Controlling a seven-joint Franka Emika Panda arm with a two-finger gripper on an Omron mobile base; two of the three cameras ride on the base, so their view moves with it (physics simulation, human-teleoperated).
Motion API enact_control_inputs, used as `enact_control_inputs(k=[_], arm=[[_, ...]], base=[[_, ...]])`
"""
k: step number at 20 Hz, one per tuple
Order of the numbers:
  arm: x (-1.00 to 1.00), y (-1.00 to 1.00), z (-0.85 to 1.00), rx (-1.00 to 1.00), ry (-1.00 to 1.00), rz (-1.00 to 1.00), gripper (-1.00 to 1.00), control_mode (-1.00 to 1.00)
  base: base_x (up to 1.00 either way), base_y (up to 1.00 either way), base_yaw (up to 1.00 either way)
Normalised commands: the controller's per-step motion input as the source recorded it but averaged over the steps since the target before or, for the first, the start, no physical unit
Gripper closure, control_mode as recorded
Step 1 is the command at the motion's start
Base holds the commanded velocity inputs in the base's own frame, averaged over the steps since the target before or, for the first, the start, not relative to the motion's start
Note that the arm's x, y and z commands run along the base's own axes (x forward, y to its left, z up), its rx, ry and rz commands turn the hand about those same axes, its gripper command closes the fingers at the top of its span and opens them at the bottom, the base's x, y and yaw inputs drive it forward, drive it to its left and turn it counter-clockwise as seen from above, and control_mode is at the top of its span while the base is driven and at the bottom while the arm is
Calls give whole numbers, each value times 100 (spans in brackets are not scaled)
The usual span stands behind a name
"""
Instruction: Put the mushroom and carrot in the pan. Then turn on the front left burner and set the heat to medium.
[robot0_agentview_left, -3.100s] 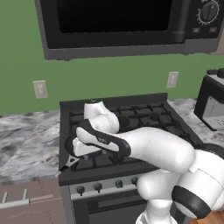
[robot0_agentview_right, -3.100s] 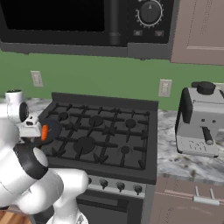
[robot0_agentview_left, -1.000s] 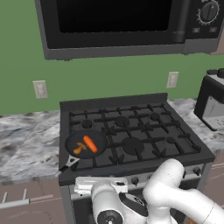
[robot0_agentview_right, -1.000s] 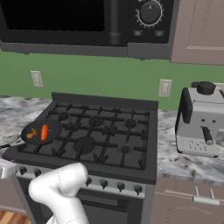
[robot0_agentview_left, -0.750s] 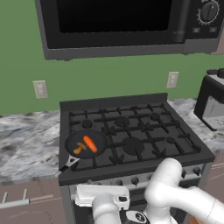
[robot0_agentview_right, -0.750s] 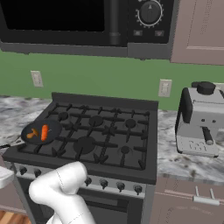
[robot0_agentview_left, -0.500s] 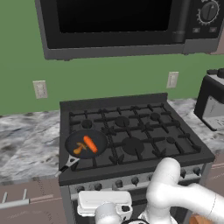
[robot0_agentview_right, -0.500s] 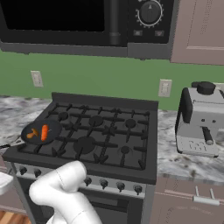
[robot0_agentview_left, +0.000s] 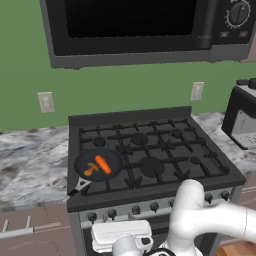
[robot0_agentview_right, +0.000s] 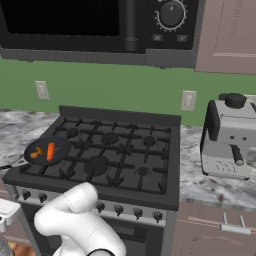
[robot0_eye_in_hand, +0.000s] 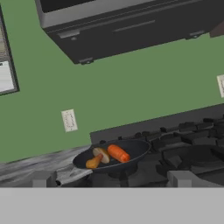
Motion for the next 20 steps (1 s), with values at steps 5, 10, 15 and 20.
enact_control_inputs(k=[5, 10, 15, 20], arm=[[0, 11, -9, 0, 7, 6, -100, -100], [3, 22, -20, 0, 4, 6, -100, -100], [0, 3, -27, 0, 0, 1, -100, -100], [0, 0, -45, 0, 0, 0, -100, -100]], base=[[0, 0, 0], [0, 0, 0], [0, 0, 0], [0, 0, 0]])
